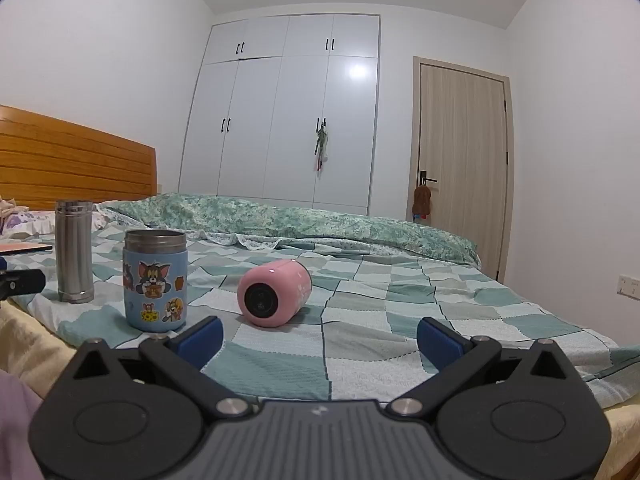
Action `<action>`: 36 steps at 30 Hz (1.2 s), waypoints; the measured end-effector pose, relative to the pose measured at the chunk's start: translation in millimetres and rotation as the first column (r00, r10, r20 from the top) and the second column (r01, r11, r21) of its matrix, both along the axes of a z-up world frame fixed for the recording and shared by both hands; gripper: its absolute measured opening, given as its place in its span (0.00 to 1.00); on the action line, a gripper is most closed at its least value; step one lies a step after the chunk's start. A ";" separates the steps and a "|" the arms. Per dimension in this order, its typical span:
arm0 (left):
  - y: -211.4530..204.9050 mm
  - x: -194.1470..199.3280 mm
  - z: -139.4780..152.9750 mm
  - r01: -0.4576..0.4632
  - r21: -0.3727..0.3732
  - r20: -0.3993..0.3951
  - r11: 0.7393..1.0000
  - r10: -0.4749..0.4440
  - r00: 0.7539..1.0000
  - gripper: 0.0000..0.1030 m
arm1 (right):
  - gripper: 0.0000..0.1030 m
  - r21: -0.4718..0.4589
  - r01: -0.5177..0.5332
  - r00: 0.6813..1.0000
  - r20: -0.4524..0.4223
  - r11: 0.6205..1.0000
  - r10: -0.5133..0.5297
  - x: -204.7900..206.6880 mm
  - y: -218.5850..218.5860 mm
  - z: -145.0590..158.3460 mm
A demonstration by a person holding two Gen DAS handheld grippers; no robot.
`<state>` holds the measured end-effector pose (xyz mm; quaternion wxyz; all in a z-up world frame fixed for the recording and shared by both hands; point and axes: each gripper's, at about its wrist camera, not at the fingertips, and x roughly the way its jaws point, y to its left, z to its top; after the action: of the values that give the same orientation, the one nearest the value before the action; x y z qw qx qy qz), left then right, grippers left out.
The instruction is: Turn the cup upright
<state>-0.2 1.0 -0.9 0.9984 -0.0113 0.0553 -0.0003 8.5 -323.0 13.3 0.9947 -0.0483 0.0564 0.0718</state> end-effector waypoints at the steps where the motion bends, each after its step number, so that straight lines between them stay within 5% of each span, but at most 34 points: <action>1: 0.0 0.0 0.0 0.000 0.000 0.000 1.000 0.000 1.000 1.00 | 1.00 0.002 0.000 1.000 0.003 1.000 0.000 -0.1 0.0 0.0; 36: 0.3 0.6 -0.4 0.000 -0.002 -0.001 1.000 0.000 1.000 1.00 | 1.00 -0.001 0.000 1.000 0.003 1.000 0.000 1.4 1.4 0.2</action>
<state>0.4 1.3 -1.3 0.9984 -0.0122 0.0559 -0.0005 9.9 -321.6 13.5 0.9947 -0.0490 0.0552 0.0717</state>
